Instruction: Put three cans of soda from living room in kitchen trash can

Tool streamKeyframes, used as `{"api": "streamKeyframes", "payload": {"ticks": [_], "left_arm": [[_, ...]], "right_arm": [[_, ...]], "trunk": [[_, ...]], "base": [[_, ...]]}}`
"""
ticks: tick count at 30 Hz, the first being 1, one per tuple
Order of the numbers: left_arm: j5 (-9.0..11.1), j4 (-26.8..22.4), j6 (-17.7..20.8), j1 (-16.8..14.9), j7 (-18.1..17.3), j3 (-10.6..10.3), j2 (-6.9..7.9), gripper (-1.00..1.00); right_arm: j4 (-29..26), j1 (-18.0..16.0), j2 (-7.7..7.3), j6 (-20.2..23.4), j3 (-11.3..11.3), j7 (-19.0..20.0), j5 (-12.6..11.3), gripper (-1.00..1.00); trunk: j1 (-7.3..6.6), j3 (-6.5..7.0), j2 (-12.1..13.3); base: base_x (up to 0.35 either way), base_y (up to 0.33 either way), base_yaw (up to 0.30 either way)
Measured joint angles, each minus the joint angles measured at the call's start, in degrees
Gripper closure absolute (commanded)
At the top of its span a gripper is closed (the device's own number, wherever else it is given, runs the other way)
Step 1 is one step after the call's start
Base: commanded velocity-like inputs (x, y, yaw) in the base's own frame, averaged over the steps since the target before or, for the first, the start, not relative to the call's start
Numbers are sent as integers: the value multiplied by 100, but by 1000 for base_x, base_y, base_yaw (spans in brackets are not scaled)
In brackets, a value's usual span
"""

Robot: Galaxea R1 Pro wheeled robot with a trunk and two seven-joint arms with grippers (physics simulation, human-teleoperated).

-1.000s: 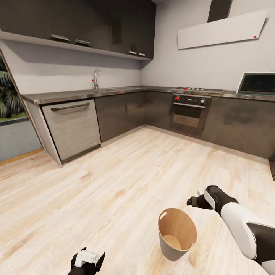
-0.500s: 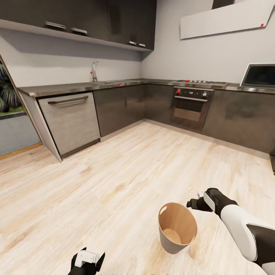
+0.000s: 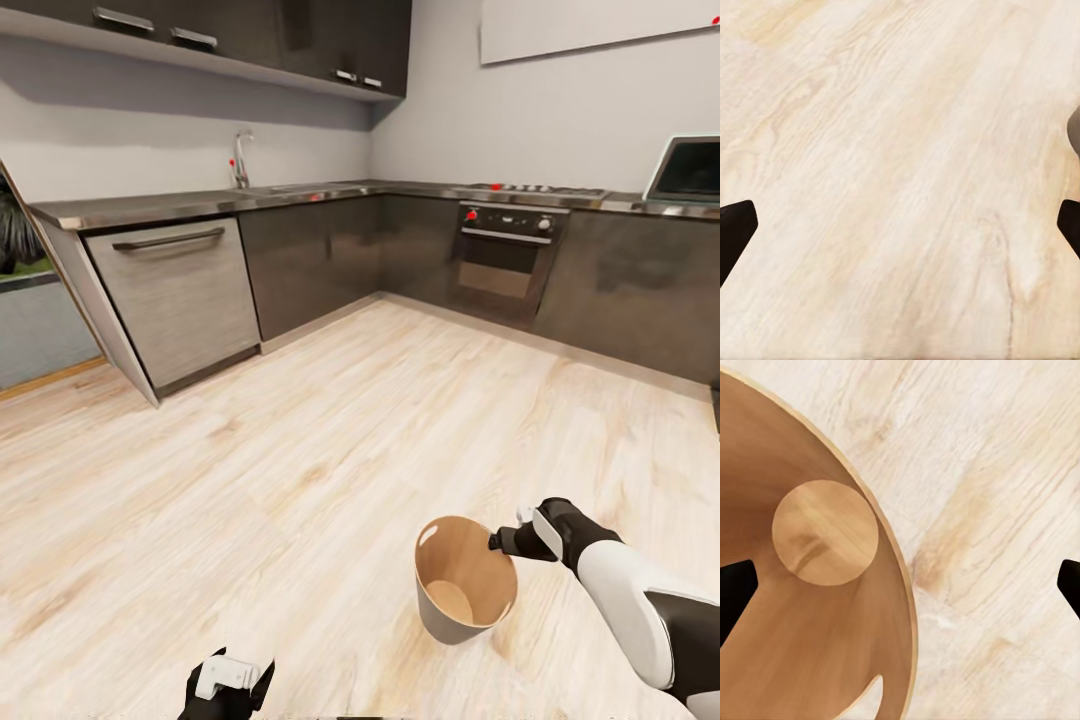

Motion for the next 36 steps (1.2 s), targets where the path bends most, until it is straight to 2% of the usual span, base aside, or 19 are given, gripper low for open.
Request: {"api": "streamKeyframes", "payload": {"ticks": [21, 28, 36], "left_arm": [[0, 8, -2, 0, 0, -4, 0, -100], [0, 1, -15, 0, -6, -4, 0, -100], [1, 59, -15, 0, -8, -3, 0, -100]], "right_arm": [[2, 4, -2, -2, 6, 0, 11, -100], [-11, 4, -2, 4, 21, 0, 58, -100], [-13, 4, 3, 7, 19, -8, 189, -100]], "trunk": [[54, -465, -28], [54, -466, -29], [75, -642, -39]], "base": [[0, 0, 0], [0, 0, 0], [0, 0, 0]]}}
